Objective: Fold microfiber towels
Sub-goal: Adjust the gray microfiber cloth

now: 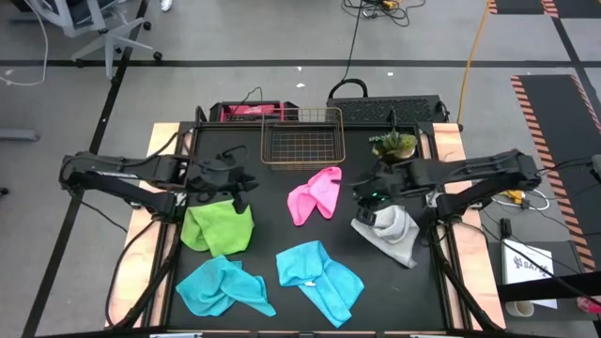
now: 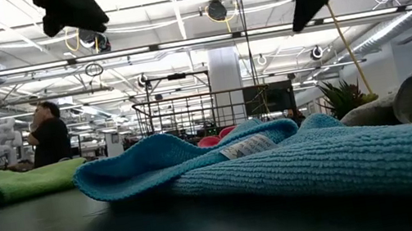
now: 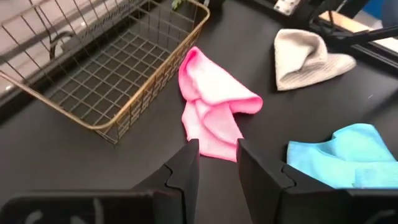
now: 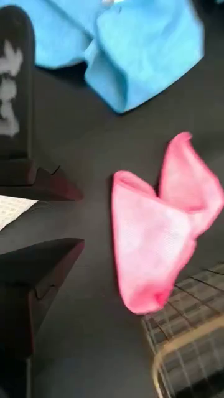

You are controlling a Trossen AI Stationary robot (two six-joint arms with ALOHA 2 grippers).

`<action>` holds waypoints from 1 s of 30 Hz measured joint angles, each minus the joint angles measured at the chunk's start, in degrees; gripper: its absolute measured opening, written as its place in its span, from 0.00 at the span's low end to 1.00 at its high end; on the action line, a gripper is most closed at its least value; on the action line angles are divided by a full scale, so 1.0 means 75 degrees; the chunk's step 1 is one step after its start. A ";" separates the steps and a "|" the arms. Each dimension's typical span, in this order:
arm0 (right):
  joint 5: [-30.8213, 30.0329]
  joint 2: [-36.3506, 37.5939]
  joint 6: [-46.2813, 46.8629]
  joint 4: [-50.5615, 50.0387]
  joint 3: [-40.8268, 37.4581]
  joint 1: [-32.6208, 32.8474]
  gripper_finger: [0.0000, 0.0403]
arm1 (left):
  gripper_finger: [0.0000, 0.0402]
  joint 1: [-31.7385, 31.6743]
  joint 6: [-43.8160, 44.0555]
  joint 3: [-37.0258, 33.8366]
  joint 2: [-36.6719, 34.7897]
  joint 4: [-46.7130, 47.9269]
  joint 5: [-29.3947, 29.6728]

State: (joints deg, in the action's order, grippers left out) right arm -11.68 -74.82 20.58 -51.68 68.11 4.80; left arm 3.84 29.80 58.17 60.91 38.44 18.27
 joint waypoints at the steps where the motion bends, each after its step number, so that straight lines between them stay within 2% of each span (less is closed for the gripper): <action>1: 0.0079 -0.0150 0.0045 0.0054 -0.0038 0.0021 0.25 | 0.27 0.0000 0.0043 0.0000 0.0086 0.0019 -0.0002; 10: 0.1546 -0.1207 0.0234 0.0332 -0.0072 0.0585 0.24 | 0.27 -0.0006 0.0142 0.0000 0.0589 0.0107 -0.0021; 13: 0.1856 -0.1449 0.0641 0.0258 -0.0072 0.0780 0.19 | 0.27 -0.0006 0.0249 0.0000 0.0576 0.0108 -0.0021; 15: 0.1990 -0.1601 0.1027 0.0138 -0.0072 0.0891 0.12 | 0.27 -0.0006 0.0246 0.0000 0.0527 0.0107 -0.0021; 18: 0.1949 -0.1779 0.1455 0.0050 -0.0075 0.1025 0.02 | 0.27 -0.0006 0.0100 0.0000 0.0518 0.0072 -0.0021; 23: 0.1464 -0.1901 0.2163 0.0337 -0.0378 0.1084 0.01 | 0.27 -0.0006 0.0013 0.0000 0.0522 0.0075 -0.0021; 30: 0.0725 -0.1894 0.3186 0.0559 -0.1556 0.1056 0.00 | 0.27 -0.0006 0.0049 0.0000 0.0522 0.0076 -0.0018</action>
State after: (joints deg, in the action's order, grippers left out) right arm -6.24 -89.02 44.47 -47.49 56.44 12.72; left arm 3.79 30.17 58.17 64.82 39.00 18.13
